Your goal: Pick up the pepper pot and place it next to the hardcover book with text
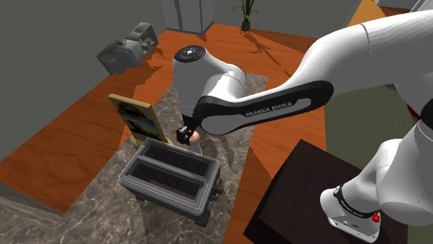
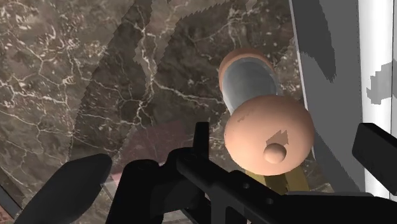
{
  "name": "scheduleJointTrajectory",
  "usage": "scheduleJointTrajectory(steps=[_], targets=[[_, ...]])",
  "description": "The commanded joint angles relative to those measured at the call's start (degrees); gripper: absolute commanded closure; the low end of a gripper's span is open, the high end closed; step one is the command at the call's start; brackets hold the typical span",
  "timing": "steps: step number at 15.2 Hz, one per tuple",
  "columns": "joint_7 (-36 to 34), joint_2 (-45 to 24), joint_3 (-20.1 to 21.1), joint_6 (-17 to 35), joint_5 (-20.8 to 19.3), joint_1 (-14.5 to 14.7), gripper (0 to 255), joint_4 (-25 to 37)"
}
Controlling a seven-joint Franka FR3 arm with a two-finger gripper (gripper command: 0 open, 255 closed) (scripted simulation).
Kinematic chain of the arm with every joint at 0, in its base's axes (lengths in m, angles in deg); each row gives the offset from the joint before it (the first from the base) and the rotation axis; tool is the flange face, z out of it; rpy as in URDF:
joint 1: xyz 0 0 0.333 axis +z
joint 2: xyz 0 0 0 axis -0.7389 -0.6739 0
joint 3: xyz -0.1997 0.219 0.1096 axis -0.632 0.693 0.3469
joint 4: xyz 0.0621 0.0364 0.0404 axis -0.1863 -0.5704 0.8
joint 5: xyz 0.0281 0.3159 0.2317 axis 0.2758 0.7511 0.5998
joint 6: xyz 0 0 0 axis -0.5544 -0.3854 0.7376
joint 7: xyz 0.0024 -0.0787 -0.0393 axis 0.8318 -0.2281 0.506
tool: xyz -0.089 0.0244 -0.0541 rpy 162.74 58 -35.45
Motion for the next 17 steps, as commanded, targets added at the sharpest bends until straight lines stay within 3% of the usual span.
scheduleJointTrajectory(steps=[1,7,15,16,17], targets=[[-0.34,-1.72,-0.07,0.58,-0.43,0.21,0,1.28],[-0.93,-3.96,-0.39,4.83,-1.35,0.36,0,-0.83],[-0.92,-3.96,-0.41,4.83,-1.34,0.37,0,-0.83],[-0.91,-3.95,-0.40,4.74,-1.33,0.37,255,-0.76],[-0.92,-3.94,-0.40,4.72,-1.33,0.38,255,-0.75]])
